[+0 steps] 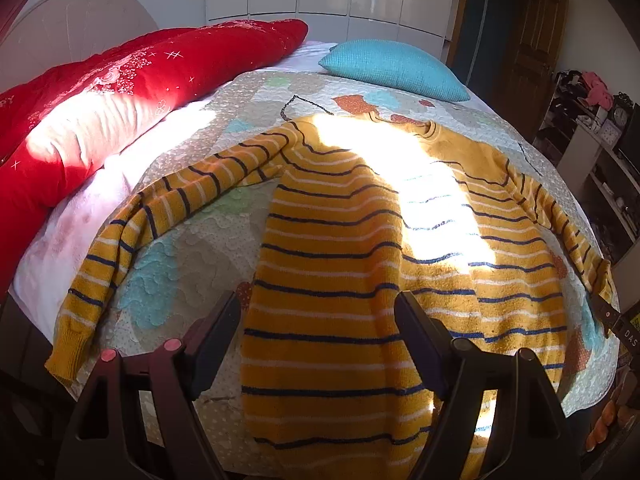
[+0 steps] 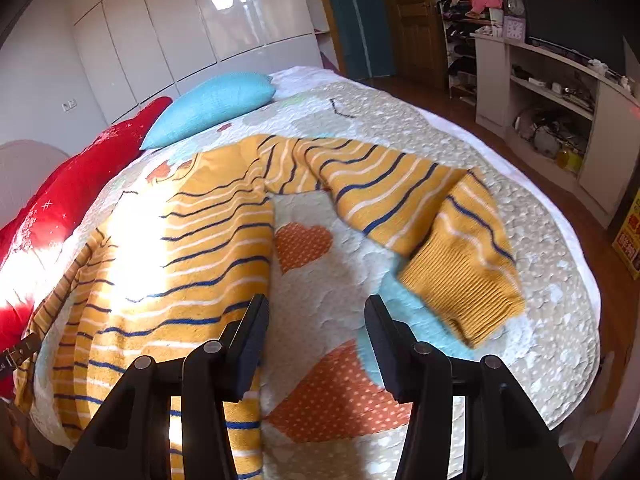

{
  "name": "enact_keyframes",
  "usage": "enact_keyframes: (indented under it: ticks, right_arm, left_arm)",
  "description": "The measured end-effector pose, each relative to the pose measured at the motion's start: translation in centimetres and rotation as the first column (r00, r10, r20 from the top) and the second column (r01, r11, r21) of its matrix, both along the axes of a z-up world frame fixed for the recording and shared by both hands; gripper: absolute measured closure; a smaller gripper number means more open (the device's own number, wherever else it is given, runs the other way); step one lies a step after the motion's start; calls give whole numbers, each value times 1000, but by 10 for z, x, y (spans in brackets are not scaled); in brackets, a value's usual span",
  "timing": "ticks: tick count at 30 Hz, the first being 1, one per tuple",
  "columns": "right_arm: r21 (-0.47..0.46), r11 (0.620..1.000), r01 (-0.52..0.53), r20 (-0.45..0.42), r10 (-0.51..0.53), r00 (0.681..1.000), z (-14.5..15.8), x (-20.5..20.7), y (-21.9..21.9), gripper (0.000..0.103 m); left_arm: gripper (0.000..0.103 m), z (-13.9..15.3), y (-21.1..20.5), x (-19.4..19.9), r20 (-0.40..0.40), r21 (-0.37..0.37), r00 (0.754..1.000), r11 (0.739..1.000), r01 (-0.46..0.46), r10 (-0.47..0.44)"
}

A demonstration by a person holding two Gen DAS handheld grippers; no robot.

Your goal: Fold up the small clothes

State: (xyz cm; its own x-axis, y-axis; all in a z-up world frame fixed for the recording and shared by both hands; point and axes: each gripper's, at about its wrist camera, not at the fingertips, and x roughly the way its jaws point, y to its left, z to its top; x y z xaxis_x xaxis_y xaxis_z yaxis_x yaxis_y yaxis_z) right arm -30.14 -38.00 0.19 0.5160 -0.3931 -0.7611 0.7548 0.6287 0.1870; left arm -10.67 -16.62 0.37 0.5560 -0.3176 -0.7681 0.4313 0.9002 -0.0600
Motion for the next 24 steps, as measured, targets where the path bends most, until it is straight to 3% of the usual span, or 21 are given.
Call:
enact_keyframes:
  ticks: [10,24]
  right_arm:
    - [-6,995,-96,-22,96,995,-5,23,23,46]
    - [-13,991,-136,-37,136,990,-6,33,35,43]
  left_arm:
    - [24,-13,-11,-5,-37,24,999,1000,18,-17]
    - [23,-15,-21,-13,-43,35,998,998,53,-52]
